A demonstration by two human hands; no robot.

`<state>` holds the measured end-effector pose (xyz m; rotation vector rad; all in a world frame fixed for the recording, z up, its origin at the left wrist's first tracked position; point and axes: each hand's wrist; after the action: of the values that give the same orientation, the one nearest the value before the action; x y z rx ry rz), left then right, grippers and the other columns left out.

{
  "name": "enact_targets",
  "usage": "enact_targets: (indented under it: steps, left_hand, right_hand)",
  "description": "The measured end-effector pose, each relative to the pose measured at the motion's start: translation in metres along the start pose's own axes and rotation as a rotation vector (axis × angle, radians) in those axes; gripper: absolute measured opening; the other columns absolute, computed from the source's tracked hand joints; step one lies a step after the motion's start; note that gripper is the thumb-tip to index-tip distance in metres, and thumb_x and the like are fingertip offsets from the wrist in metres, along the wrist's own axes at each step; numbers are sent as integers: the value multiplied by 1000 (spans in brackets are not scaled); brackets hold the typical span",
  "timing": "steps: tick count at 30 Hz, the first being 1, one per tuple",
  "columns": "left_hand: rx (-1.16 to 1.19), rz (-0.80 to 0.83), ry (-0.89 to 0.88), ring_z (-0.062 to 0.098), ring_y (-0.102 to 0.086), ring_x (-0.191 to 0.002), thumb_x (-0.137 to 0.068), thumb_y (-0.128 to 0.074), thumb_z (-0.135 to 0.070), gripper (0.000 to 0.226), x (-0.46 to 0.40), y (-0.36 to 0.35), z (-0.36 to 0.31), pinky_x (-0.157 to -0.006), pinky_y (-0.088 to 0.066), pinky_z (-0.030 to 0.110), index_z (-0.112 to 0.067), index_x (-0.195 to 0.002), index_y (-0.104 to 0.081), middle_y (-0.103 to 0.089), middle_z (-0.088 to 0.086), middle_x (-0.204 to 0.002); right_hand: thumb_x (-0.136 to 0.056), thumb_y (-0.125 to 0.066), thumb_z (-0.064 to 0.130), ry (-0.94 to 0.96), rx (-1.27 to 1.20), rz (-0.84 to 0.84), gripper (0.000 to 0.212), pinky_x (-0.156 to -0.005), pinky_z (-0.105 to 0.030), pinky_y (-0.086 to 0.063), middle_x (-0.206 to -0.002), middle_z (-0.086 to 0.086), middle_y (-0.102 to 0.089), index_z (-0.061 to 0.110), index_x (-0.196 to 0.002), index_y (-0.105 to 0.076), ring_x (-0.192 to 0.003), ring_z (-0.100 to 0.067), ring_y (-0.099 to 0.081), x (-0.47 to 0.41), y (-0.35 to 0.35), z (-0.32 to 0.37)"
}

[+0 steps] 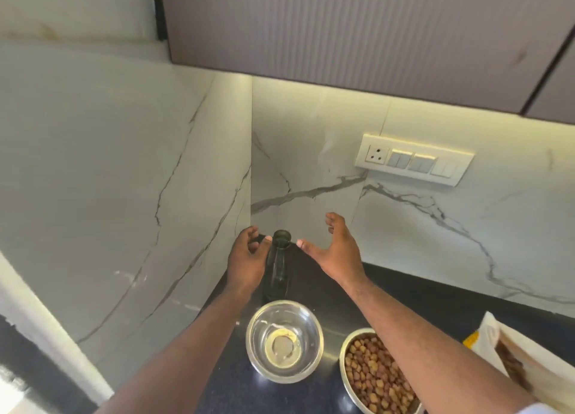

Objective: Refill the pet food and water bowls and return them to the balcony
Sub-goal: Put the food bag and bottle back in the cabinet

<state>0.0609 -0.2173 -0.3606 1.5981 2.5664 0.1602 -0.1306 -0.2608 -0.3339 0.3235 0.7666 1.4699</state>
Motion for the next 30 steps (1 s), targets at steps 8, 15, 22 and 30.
enact_targets:
  steps: [8,15,22,30]
  left_hand:
    - [213,-105,-271,12,-60,-115,-100,-65,-36,28,7,-30,-115,-89,-49,25,-32,-127,-59,-62,-5,-127]
    - [516,104,-341,17,-66,-116,-107,-53,-34,29,34,-68,-218,-94,-55,32,-23,-132,-61,-68,-2,-124]
    - [922,337,-169,36,-70,-118,-110,-33,-50,51,61,-102,-265,-101,-54,48,-10,-114,-65,-75,19,-118]
    - [996,371,-105,22,-75,-76,-109,-41,-45,43,83,-116,-285,-79,-57,37,-12,-87,-58,-67,10,-84]
  right_hand:
    - [-81,-79,60,336,184,-358,88,-103,-24,-43,-152,0,-50,23,-152,-41,-139,-18,-49,-6,104,62]
    - [-90,-67,57,700,379,-688,67,-97,-36,-56,-135,-8,-65,13,-139,-55,-124,-27,-62,-1,171,100]
    - [-94,-72,33,918,610,-968,36,-86,-45,-57,-116,-10,-72,9,-120,-74,-101,-34,-67,2,212,104]
    - [-97,-66,30,850,720,-935,31,-86,-43,-54,-127,-1,-68,18,-125,-71,-112,-27,-62,-4,236,97]
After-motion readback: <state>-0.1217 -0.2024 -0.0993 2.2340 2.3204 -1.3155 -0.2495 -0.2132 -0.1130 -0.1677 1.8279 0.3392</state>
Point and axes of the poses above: each hand's wrist, its own x-axis away from the middle knuckle, its own y-axis out of the back of the hand, z = x × y
